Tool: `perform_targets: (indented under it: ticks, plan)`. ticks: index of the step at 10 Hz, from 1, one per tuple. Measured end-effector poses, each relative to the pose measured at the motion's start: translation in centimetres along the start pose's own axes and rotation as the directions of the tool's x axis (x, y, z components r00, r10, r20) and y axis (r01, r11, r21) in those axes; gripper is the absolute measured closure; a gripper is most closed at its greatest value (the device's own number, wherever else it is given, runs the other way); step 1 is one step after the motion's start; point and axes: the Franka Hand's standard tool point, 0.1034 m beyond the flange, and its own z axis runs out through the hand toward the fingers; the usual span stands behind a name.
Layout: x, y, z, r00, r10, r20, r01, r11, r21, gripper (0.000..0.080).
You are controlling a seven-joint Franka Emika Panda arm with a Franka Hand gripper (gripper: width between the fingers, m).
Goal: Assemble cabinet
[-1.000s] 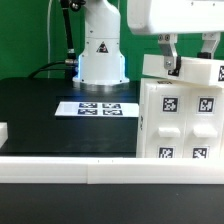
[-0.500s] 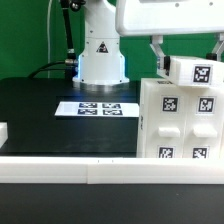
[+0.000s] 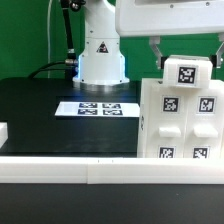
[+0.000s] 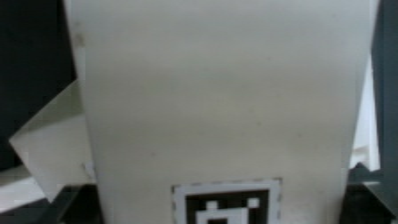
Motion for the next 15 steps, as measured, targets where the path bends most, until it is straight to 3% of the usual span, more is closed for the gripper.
perform_targets:
  ticks: [3,4,6,8,10,13,15]
  plan:
    - [0.02,0.04,0.03,0.986,0.168,-0.001,-0.168,0.986,0.002,0.0243]
    - [0.11,0.08,0.09,0.951,0.309,-0.011,-0.309,0.951,0.020,0.0243]
    - [0.17,0.07,0.11,0.886,0.464,-0.013,-0.463,0.886,0.029,0.0243]
    - [0.40,0.03,0.07,0.764,0.646,-0.005,-0.644,0.763,0.057,0.0243]
    - [0.43,-0.11,0.04,0.631,0.776,0.007,-0.774,0.629,0.064,0.0243]
    - [0.32,-0.19,0.04,0.415,0.910,0.016,-0.909,0.414,0.059,0.0243]
    - [0.08,-0.04,0.08,0.235,0.972,0.029,-0.972,0.234,0.037,0.0243]
